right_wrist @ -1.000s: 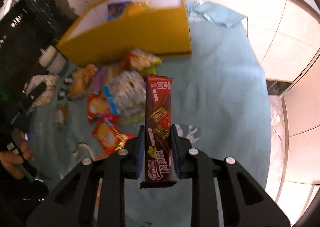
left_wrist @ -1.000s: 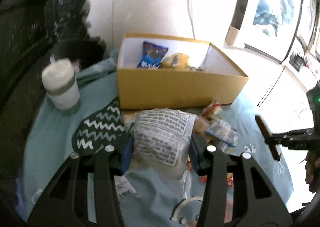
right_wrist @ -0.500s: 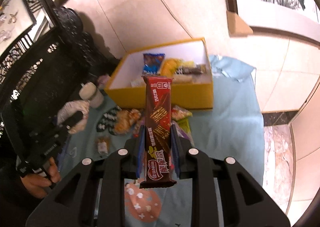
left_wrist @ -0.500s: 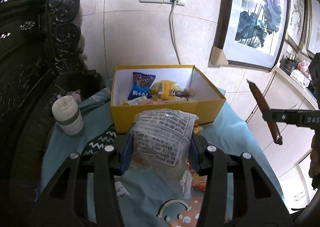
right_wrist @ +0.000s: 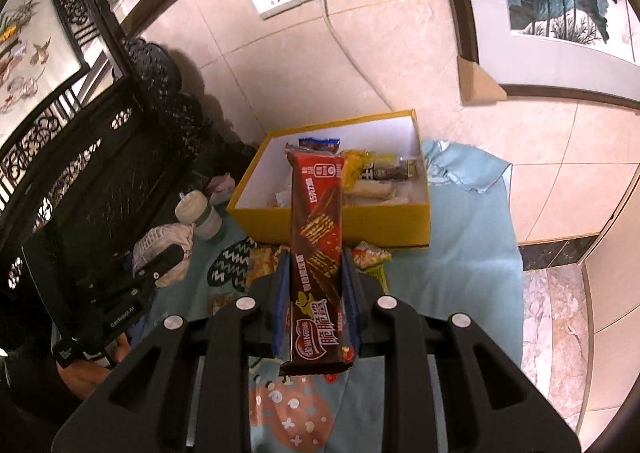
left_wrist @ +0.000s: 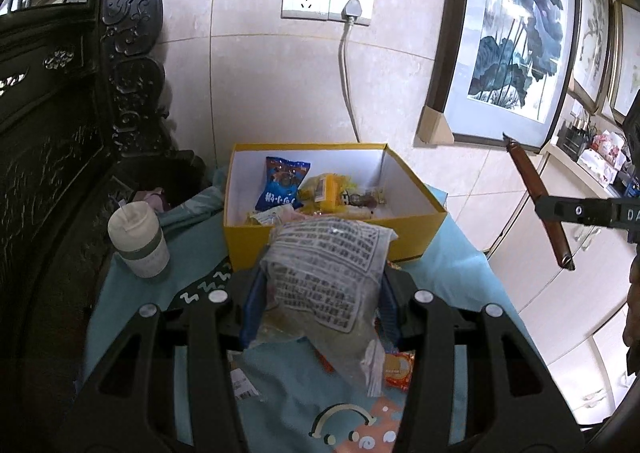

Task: Organize snacks
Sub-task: 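Carry the chocolate bar and clear bag over the box and open both tools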

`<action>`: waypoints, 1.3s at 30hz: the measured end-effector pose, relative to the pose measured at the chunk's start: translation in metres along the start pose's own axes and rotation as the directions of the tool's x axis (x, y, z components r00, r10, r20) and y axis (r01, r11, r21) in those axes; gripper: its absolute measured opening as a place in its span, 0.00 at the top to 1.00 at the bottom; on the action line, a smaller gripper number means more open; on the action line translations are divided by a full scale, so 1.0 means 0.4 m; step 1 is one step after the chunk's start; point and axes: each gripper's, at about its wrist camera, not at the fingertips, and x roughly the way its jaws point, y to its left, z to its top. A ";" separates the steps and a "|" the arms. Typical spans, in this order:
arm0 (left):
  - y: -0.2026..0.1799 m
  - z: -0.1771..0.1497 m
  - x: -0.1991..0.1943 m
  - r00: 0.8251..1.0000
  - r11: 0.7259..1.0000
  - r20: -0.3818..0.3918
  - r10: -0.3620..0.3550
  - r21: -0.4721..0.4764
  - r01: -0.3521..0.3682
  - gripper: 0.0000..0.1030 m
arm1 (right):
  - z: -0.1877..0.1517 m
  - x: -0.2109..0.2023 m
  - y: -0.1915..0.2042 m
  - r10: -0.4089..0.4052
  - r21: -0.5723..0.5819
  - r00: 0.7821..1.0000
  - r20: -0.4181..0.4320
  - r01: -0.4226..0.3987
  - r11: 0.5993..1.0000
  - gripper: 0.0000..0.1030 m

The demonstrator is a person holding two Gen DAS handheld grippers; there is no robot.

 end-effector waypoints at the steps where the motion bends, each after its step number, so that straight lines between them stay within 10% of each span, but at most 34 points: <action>1: 0.000 0.006 0.002 1.000 1.000 0.002 0.001 0.001 -0.001 0.53 | 0.009 -0.004 -0.001 -0.001 -0.001 1.000 0.007 0.001 1.000 0.76; 22: -0.015 0.411 0.236 0.988 0.997 0.141 0.056 0.052 -0.064 0.50 | 0.414 0.161 0.014 -0.050 -0.068 0.994 0.094 0.057 0.996 0.76; 24: -0.006 0.423 0.296 0.991 0.997 0.121 0.061 0.043 -0.067 0.33 | 0.436 0.226 -0.007 -0.073 -0.055 0.995 0.064 0.077 0.996 0.44; 26: 0.012 0.414 0.363 0.993 0.994 0.049 0.106 0.033 -0.107 0.09 | 0.420 0.298 -0.038 -0.155 -0.042 0.988 -0.011 0.155 0.987 0.37; 39: 0.202 -0.023 0.260 0.959 0.946 -0.155 0.239 -0.183 -0.266 0.09 | -0.097 0.358 -0.032 -0.042 -0.194 0.942 -0.332 -0.025 0.981 0.37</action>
